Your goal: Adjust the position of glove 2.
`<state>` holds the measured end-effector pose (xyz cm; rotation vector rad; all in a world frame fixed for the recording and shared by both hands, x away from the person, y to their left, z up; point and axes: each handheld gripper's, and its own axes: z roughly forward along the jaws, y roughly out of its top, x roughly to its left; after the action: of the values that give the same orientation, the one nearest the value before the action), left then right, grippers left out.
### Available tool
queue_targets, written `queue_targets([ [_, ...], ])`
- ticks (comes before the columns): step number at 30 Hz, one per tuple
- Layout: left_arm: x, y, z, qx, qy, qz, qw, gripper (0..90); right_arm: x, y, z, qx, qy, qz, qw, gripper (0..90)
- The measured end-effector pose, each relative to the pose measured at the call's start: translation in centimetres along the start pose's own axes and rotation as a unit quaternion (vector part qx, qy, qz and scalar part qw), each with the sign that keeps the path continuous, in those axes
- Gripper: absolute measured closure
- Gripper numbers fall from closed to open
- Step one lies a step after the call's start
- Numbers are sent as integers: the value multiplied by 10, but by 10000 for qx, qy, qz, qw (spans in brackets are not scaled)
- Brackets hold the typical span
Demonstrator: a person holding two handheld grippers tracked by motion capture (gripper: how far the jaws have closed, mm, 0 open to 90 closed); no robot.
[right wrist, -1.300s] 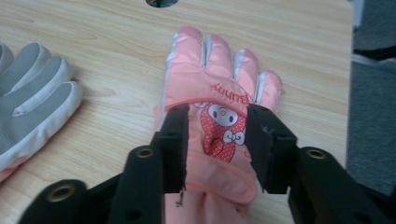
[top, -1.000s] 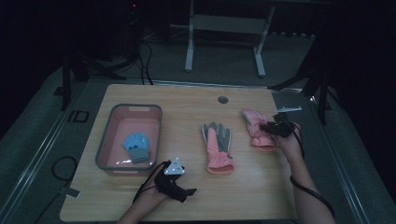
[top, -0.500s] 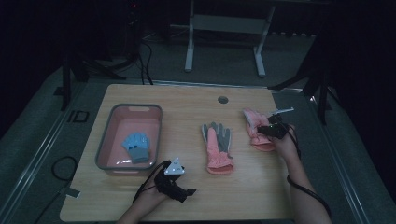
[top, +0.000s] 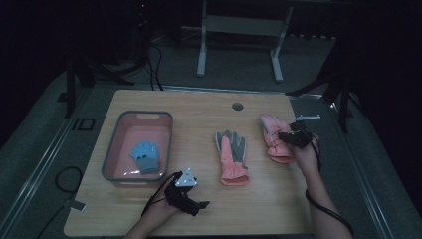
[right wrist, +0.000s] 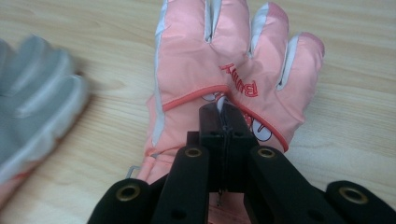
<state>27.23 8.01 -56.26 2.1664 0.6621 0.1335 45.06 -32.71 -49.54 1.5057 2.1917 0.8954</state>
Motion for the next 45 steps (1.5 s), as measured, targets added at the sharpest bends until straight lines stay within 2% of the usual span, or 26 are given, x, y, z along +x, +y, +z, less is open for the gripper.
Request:
queue_targets([
  [10, 0, 0, 0, 5, 0, -5, 10000, 45, 29, -1, -59, -317, 92, -193, 9993, 891],
  [12, 0, 0, 0, 5, 0, -5, 10000, 45, 30, -1, -63, -348, 92, -191, 9992, 891],
  [13, 0, 0, 0, 9, 2, 1, 10000, 45, 33, -6, -76, -393, 23, -227, 9990, 891],
  [14, 0, 0, 0, 7, 2, 2, 10000, 45, 34, -9, -79, -426, 61, -228, 9988, 891],
  [16, 0, 0, 0, 15, 6, 5, 10000, 45, 35, -15, -86, -448, -19, -221, 9987, 891],
  [21, 1, 0, 0, 18, 15, 13, 10000, 45, 37, -33, -94, -443, -18, -230, 9988, 891],
  [29, 0, 0, 1, 34, 18, 35, 10000, 45, 36, -59, -89, -356, -10, -131, 9993, 890],
  [31, 0, 0, 1, 33, 17, 37, 10000, 45, 35, -67, -78, -271, -65, -146, 9995, 889],
  [40, 0, -1, 1, 62, 24, 71, 10000, 45, 32, -74, -51, -66, -154, -263, 9995, 886],
  [45, 0, -1, 2, 67, 23, 79, 9999, 45, 31, -79, -38, 5, -196, -228, 9995, 880],
])
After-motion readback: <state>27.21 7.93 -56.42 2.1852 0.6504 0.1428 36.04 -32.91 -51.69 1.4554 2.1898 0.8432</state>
